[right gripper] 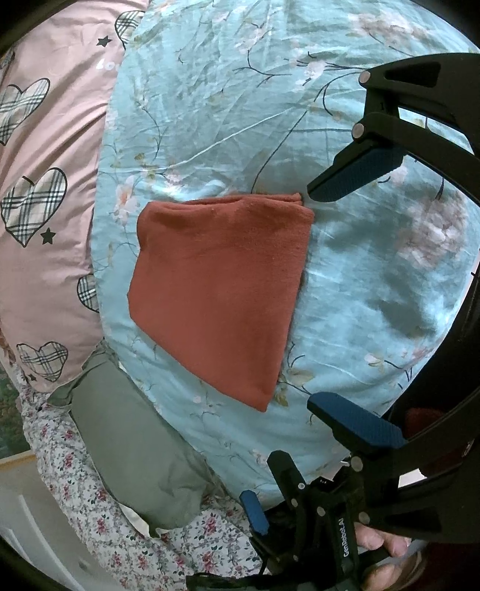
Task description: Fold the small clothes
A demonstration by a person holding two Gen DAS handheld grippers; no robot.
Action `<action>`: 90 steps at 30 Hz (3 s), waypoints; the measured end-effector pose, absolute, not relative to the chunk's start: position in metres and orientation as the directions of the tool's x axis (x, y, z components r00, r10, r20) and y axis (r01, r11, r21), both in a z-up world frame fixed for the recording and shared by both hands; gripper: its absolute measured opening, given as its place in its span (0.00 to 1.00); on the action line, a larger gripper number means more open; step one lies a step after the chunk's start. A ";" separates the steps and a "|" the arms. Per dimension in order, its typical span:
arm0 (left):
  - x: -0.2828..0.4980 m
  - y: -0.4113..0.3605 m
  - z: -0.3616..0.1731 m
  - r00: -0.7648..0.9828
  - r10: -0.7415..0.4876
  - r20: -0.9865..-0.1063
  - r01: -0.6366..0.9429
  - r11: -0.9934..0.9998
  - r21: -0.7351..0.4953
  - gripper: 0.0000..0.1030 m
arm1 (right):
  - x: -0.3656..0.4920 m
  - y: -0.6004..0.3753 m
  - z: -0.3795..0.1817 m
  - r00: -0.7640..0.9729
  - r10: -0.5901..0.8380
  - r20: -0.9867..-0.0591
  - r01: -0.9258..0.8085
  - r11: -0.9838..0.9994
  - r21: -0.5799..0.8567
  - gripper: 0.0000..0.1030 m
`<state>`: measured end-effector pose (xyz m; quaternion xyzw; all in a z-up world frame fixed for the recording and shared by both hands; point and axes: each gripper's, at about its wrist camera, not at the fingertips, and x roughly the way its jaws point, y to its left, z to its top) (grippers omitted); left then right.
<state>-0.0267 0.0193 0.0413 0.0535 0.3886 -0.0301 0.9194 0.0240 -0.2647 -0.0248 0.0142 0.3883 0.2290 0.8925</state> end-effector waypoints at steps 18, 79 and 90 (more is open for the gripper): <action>-0.026 0.020 0.040 0.696 -0.014 -0.718 0.095 0.993 0.073 0.96 | 0.023 -0.265 -0.025 0.593 0.422 -0.686 -0.402 0.893 0.202 1.00; 0.008 0.007 0.033 0.679 -0.011 -0.734 0.100 0.992 0.077 0.96 | 0.070 -0.270 -0.026 0.584 0.395 -0.709 -0.384 0.904 0.187 1.00; 0.019 0.001 0.031 0.673 0.001 -0.740 0.094 0.992 0.087 0.96 | 0.085 -0.271 -0.029 0.577 0.401 -0.712 -0.381 0.903 0.199 1.00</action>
